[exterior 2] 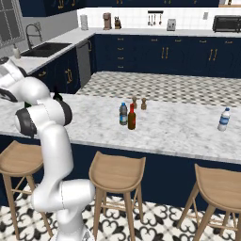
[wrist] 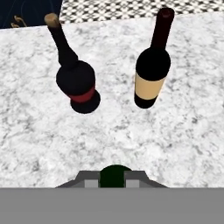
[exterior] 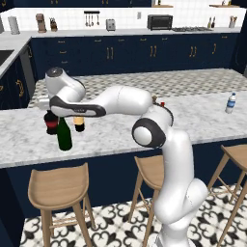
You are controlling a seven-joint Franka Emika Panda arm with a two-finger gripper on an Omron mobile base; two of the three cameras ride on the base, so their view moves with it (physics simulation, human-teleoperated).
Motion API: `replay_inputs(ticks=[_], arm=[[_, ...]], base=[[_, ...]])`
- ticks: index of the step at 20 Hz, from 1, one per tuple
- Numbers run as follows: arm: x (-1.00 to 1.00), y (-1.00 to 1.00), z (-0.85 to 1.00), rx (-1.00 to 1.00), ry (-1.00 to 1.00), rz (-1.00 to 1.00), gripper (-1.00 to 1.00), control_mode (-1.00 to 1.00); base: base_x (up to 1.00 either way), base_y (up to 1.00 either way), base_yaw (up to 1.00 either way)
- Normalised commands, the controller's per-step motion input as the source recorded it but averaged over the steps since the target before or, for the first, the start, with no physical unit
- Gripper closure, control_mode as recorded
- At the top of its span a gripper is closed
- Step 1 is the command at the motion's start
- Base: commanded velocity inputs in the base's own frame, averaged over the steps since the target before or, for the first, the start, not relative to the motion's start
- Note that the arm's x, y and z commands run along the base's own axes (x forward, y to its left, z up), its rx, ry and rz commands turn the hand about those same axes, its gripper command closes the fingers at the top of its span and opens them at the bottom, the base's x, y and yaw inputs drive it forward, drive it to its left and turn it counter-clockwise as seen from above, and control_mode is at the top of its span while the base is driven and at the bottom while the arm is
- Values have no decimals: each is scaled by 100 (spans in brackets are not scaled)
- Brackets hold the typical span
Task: Move the plastic bottles in the middle to the plastics group, and the glass bottles in the middle to the glass group.
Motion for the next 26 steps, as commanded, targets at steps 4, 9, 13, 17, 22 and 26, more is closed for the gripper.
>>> replay_inputs(ticks=[4, 9, 13, 17, 22, 26], arm=[[3, 0, -18, 0, 0, 0, 100, -100], [3, 0, -12, 0, 0, 0, 100, -100], [0, 0, -26, 0, 0, 0, 100, -100], [1, 0, -18, 0, 0, 0, 100, -100], [25, 0, -2, 0, 0, 0, 100, -100], [48, 0, 0, 0, 0, -1, 100, -100]], base=[[0, 0, 0], [0, 0, 0], [0, 0, 0], [0, 0, 0], [0, 0, 0], [0, 0, 0]])
